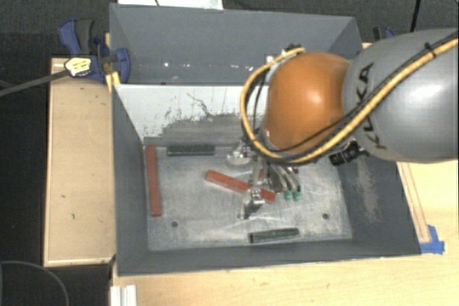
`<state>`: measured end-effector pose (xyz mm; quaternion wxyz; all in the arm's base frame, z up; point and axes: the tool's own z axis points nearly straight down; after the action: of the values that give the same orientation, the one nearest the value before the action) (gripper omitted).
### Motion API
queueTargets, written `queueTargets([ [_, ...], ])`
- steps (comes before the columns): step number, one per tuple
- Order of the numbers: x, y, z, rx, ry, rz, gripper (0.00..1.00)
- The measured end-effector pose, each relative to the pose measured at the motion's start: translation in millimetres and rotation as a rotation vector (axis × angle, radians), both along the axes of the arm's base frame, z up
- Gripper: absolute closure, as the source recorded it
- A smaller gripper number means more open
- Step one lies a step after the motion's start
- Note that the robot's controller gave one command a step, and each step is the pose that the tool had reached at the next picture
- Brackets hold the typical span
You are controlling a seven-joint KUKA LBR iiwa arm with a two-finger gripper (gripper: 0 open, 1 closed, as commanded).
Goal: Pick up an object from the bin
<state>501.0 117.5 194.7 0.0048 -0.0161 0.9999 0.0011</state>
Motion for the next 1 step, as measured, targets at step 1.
queueTargets([
  [1, 41.1, -25.0, -79.4, -0.001, 0.008, -0.047, 1.0],
])
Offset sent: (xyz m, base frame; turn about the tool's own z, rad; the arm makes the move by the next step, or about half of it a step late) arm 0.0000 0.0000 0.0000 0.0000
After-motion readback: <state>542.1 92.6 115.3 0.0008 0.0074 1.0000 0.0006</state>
